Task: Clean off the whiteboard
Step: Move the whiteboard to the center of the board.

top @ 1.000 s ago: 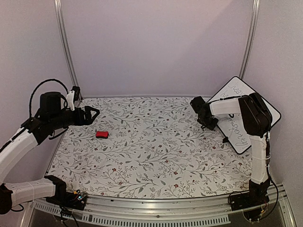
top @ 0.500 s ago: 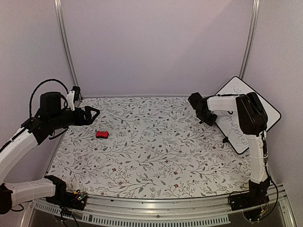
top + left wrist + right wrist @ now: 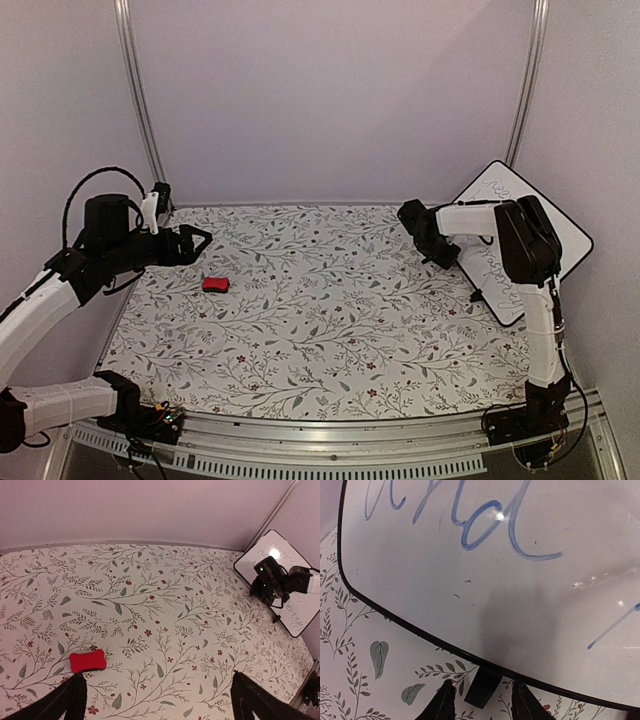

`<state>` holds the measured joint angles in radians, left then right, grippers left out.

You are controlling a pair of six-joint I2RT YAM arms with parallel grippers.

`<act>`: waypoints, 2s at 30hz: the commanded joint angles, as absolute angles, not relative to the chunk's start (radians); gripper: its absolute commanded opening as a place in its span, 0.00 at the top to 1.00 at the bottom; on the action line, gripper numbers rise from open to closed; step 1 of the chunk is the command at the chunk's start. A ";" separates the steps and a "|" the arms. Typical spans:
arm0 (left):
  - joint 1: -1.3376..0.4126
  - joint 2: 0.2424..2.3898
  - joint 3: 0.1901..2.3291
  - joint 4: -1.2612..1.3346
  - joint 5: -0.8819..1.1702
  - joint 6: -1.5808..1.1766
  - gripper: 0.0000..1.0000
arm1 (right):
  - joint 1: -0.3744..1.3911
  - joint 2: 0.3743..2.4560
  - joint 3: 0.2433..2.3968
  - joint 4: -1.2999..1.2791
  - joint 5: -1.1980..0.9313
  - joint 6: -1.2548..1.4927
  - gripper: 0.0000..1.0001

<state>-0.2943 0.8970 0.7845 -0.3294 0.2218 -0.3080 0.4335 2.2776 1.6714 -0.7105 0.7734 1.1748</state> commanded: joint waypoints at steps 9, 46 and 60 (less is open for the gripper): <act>-0.305 0.884 0.792 -0.321 0.239 -0.305 0.00 | 0.427 2.309 1.695 -0.735 0.801 1.213 0.76; -0.305 0.891 0.790 -0.321 0.223 -0.305 0.00 | 0.566 2.210 1.516 -0.618 0.752 1.209 0.95; -0.304 0.885 0.791 -0.321 0.220 -0.303 0.00 | 0.660 2.221 1.546 -0.610 0.756 1.201 0.95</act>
<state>-0.2943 0.8944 0.7845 -0.3286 0.2241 -0.3077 0.6193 2.2211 1.5375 -0.6159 0.8082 1.2118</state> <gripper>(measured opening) 0.993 0.098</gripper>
